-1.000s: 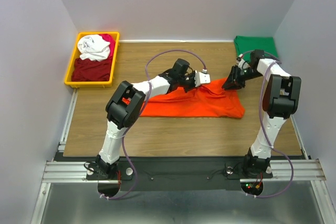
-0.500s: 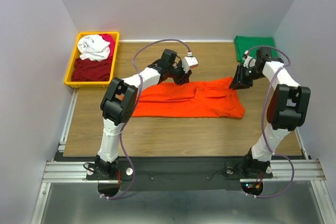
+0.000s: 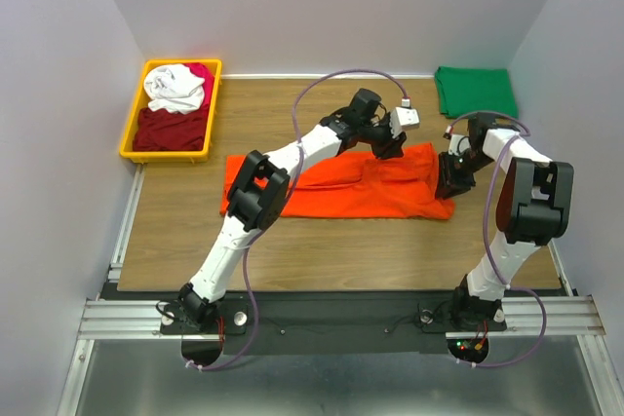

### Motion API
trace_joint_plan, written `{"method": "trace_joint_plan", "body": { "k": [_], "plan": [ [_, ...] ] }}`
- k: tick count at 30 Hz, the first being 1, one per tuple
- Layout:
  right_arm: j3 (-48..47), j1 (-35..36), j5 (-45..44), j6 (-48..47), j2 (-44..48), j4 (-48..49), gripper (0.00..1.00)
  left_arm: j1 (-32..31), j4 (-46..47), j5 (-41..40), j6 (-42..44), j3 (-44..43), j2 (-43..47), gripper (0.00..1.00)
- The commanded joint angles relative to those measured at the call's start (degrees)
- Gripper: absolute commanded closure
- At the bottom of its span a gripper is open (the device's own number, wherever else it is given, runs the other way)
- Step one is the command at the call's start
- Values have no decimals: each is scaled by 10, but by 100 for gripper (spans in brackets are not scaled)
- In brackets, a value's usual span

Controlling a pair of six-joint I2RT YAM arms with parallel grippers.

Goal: Fold and stack the t-shirts
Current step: Fold the tshirt

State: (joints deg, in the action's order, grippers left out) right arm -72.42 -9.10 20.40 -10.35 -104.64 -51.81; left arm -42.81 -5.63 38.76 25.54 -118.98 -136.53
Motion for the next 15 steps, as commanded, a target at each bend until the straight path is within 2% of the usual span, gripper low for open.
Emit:
{"method": "trace_joint_plan", "body": {
  "k": [1, 4, 6, 15],
  "plan": [
    [-3, -5, -23, -24, 11, -7, 66, 4, -26, -6, -14, -35, -20, 57],
    [-1, -5, -26, -30, 1, -10, 66, 5, -31, -30, -12, -26, -17, 57],
    [5, -5, -34, -34, -7, -9, 67, 6, -36, -41, -8, -13, -15, 53],
    [14, -5, -42, -40, -16, -9, 69, 9, -59, -48, -2, -13, -29, 53]
  ]
}}
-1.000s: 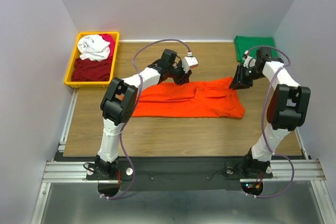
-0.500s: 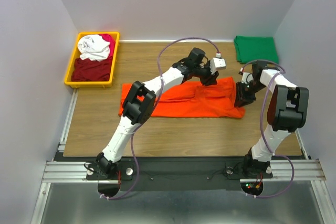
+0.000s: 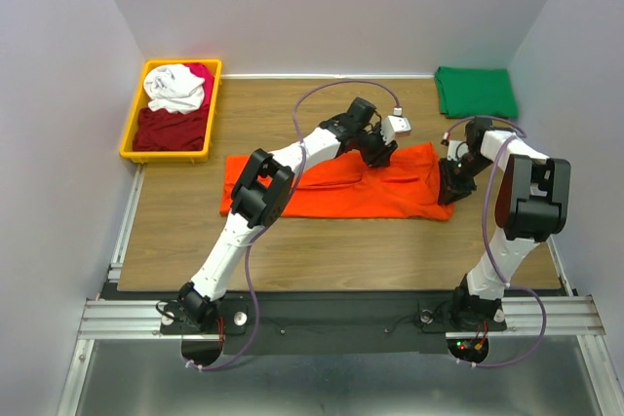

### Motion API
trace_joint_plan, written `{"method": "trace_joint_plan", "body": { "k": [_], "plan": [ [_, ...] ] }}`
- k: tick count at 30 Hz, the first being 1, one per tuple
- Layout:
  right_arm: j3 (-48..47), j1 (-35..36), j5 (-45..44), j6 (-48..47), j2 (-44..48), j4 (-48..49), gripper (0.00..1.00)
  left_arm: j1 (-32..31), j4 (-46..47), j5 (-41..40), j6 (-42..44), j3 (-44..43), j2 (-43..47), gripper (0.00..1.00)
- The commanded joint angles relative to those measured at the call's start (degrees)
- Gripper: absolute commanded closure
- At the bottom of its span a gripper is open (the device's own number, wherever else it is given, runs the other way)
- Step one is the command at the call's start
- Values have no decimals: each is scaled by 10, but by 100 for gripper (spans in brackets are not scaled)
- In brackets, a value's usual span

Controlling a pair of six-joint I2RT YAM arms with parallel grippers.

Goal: Fold and stack the t-shirts
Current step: Fold the tshirt

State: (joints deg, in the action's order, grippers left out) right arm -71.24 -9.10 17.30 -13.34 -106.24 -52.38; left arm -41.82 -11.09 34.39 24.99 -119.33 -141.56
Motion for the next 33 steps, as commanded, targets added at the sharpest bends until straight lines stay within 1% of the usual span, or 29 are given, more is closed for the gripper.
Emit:
{"method": "trace_joint_plan", "body": {
  "k": [1, 8, 14, 17, 19, 23, 24, 26, 27, 33],
  "plan": [
    [2, -5, -12, -11, 0, -4, 69, 0, -6, -7, 2, -11, 22, 53],
    [6, -5, -17, -16, -2, -4, 71, 11, -13, -25, -3, -15, 25, 53],
    [9, -5, -18, -19, -5, -3, 74, 20, -31, -11, -6, -6, 33, 53],
    [7, -5, -17, -18, -6, -3, 76, 20, -36, -1, -4, 8, 44, 55],
    [5, -5, -19, -18, -7, -3, 76, 20, -41, 10, -3, 14, 48, 58],
    [6, -5, -21, -19, -9, -3, 77, 22, -63, 21, 0, 12, 47, 75],
    [6, -5, -21, -19, -9, -3, 78, 23, -66, 22, 0, 12, 49, 84],
    [6, -5, -21, -19, -10, -4, 78, 26, -67, 25, 1, 13, 51, 92],
    [7, -5, -21, -19, -10, -3, 79, 30, -67, 25, -1, 13, 52, 100],
    [8, -5, -25, -19, -9, -4, 81, 46, -14, 24, -23, 50, 84, 100]
  ]
}}
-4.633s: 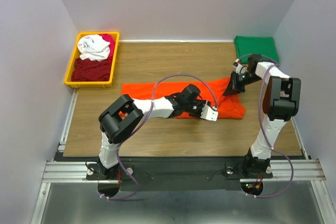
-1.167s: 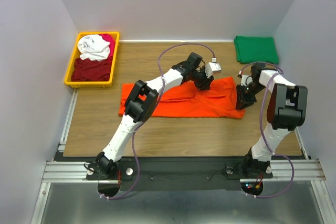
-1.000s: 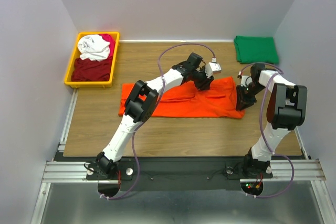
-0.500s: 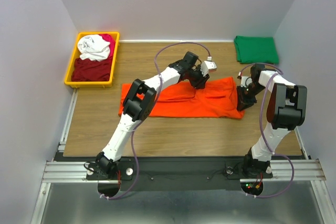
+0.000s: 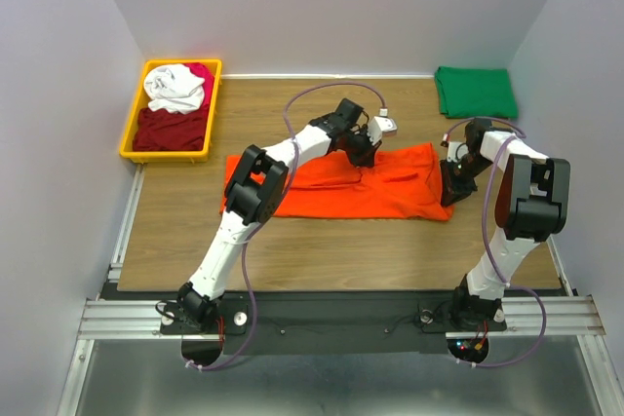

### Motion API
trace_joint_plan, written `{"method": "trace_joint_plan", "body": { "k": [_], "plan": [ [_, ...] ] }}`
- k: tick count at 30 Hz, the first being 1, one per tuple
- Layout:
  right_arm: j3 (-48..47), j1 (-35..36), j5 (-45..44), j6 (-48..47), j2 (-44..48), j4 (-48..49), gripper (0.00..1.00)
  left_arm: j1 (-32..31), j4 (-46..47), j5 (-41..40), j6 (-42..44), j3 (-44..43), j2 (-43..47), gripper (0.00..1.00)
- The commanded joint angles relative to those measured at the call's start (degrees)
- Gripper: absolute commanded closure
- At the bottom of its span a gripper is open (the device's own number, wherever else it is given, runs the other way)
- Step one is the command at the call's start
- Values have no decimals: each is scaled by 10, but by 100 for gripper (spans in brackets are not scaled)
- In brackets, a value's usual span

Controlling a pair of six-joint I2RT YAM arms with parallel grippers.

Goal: Fold and stack the t-shirts
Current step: Fold the tshirt

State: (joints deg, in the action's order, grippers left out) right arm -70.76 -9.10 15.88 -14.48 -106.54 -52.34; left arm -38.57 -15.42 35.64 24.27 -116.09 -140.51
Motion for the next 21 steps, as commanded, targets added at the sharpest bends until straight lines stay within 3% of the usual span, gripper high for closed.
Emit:
{"method": "trace_joint_plan", "body": {
  "k": [1, 10, 11, 12, 15, 21],
  "plan": [
    [3, -5, -13, -8, -6, -3, 81, 15, 39, 8, -19, 28, 81, 100],
    [2, -5, -16, -11, -4, -5, 82, 22, 48, -10, -8, 49, 83, 99],
    [1, -5, -16, -11, -2, -4, 82, 22, 33, -11, -5, 39, 80, 92],
    [-1, -5, -16, -11, 0, -5, 82, 22, 22, -11, 4, 30, 76, 74],
    [-13, -5, -11, -15, 13, -11, 78, 25, -10, -12, 12, 22, 77, 51],
    [-74, -5, -30, -40, 47, -23, 73, 75, 7, 3, 2, 152, 205, 51]
  ]
}}
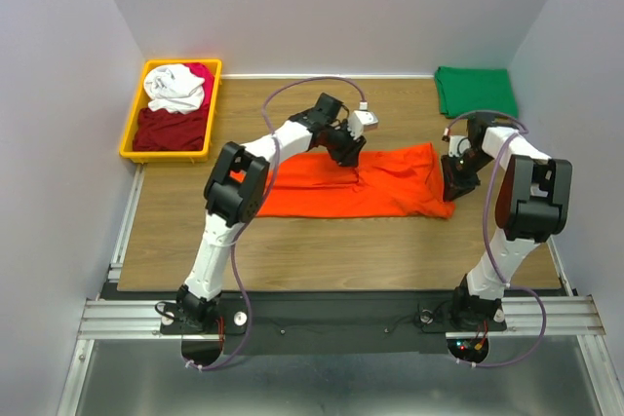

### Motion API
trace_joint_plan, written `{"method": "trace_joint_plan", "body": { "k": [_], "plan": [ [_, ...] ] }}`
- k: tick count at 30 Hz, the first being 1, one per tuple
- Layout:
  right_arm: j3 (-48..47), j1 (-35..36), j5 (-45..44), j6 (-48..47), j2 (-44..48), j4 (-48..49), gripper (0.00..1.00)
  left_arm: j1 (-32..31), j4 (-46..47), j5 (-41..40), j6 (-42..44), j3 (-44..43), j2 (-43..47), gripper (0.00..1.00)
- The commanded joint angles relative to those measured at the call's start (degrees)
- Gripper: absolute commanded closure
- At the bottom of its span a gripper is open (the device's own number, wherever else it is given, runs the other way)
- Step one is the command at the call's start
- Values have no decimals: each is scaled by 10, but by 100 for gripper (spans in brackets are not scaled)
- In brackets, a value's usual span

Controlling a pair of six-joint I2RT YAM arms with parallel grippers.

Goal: Fold and stack the t-shirts
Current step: Fold the tshirt

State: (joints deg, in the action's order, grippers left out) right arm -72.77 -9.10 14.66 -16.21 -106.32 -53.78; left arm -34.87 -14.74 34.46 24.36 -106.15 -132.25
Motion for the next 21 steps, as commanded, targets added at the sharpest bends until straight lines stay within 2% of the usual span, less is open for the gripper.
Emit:
{"method": "trace_joint_plan", "body": {
  "k": [1, 2, 5, 9, 16, 21],
  "plan": [
    [-60, -5, -14, -29, 54, -11, 72, 57, 2, 12, -4, 73, 164, 51],
    [-72, -5, -8, -30, 59, -14, 72, 67, 2, 9, -8, 113, 183, 51],
    [-84, -4, 33, -43, 64, -34, 70, 98, -25, 4, -10, 154, 246, 51],
    [-71, 2, 46, -65, 50, -77, 69, 174, -79, -2, 7, 241, 299, 50],
    [-6, 8, 6, -90, 17, -49, 69, 282, -138, -26, 60, 363, 361, 51],
    [21, 8, -48, -103, -3, -6, 71, 329, -163, -71, 101, 456, 375, 51]
  ]
}}
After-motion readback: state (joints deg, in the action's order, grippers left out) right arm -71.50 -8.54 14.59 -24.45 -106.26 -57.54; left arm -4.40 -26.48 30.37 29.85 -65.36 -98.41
